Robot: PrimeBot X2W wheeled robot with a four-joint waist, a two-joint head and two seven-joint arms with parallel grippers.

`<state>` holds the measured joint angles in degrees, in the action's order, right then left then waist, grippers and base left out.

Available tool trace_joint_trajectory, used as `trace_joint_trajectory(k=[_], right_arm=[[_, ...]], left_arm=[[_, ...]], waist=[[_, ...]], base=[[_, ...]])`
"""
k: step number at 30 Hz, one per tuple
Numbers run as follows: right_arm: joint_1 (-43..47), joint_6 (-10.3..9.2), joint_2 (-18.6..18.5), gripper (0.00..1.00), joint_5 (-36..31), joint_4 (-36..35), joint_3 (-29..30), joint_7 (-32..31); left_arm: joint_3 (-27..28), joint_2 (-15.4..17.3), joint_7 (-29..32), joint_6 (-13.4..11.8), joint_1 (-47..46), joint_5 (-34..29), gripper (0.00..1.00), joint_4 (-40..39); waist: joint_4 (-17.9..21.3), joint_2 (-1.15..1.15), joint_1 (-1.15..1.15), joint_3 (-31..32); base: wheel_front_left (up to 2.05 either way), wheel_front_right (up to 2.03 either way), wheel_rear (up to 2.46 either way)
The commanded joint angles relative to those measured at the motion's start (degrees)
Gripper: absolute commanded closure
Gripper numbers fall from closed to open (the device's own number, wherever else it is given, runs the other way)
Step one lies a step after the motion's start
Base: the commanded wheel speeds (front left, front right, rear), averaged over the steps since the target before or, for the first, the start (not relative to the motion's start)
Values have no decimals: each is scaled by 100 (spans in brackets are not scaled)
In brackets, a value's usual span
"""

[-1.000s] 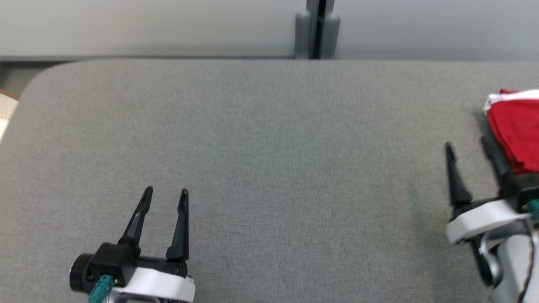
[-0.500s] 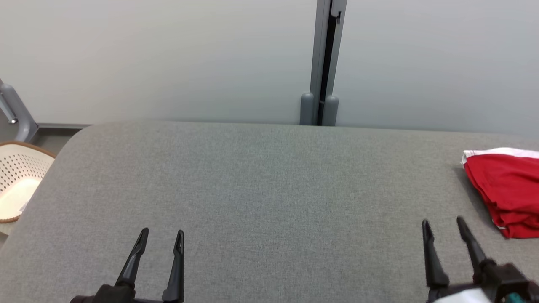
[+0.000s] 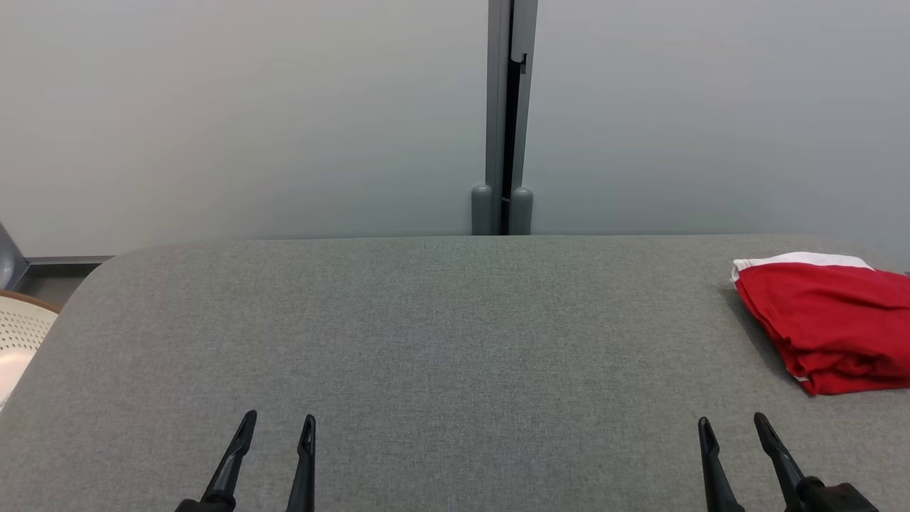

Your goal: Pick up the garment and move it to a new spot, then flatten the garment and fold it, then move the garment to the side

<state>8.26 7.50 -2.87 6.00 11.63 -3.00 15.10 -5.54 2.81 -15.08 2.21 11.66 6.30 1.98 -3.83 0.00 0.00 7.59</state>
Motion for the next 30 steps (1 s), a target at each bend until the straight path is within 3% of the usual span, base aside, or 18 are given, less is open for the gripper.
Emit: trace_joint_trajectory(k=[1, 7, 8, 12, 30], right_arm=[[2, -4, -8, 0, 17, -35, -1, 3], [42, -4, -7, 0, 13, -44, 11, 3], [2, 0, 1, 100, 1, -15, 12, 0], [67, 0, 19, 100, 56, 168, 14, -13], [-303, 0, 5, 100, 2078, 176, 227, -513]], left_arm=[[17, 20, -8, 34, 35, 15, 0, 21], [51, 20, -8, -17, -20, -30, 0, 99], [27, 2, 0, -21, -6, -23, 100, 102], [1, -18, 11, -17, 72, 42, 100, 299], [210, 50, 453, 111, -382, 2122, 100, 519]], waist=[[15, 0, 0, -11], [16, 0, 0, -35], [16, 0, 0, -36], [19, 0, 0, -40], [72, 0, 0, -147]], base=[[0, 0, 0], [0, 0, 0], [0, 0, 0], [0, 0, 0], [0, 0, 0]])
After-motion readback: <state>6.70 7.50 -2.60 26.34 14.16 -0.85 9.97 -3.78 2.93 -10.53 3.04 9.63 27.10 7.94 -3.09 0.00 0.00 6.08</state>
